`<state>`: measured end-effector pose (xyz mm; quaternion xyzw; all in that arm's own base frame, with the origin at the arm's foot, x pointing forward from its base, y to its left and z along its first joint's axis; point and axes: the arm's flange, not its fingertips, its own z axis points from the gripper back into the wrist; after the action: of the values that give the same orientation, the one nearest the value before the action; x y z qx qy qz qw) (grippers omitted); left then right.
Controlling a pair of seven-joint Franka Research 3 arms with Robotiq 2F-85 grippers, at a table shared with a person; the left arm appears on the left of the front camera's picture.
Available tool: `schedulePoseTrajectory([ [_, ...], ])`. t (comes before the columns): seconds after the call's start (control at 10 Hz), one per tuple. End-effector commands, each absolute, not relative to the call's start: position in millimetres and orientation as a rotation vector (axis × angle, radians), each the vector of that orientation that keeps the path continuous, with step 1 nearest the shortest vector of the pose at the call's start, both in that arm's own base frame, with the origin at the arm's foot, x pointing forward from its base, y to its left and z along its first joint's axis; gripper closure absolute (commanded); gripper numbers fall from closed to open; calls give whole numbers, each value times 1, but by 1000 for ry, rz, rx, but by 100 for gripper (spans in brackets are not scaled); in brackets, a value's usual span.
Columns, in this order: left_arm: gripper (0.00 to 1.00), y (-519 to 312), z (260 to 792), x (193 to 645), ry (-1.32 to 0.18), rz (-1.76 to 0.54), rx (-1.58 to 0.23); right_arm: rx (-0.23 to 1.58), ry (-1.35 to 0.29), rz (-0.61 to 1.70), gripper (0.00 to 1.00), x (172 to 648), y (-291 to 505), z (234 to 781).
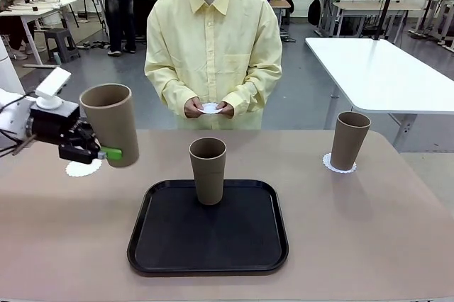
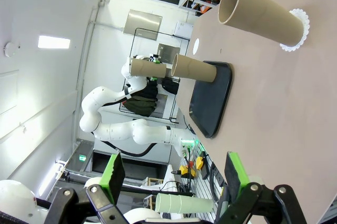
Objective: Place coasters on the table and set cups on them.
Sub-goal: Take one Reusable plastic cup from the Flat Tray and place it on a coaster set by the human.
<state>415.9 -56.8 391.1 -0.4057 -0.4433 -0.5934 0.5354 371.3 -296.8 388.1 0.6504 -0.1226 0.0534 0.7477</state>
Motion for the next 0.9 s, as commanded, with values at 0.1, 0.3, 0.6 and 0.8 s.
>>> schedulePoseTrajectory([
  [0.1,19,6,396,446,-1070,-1306,-948,1417,-258,102,0,372,-297,388],
  [0.3,19,44,391,461,-1095,-1224,-951,1417,-258,102,0,372,-297,388],
  [0.6,19,88,388,474,-1117,-1125,-938,1417,-258,102,0,372,-297,388],
  [0.8,19,95,389,472,-1146,-1120,-931,1417,-258,102,0,372,-297,388],
])
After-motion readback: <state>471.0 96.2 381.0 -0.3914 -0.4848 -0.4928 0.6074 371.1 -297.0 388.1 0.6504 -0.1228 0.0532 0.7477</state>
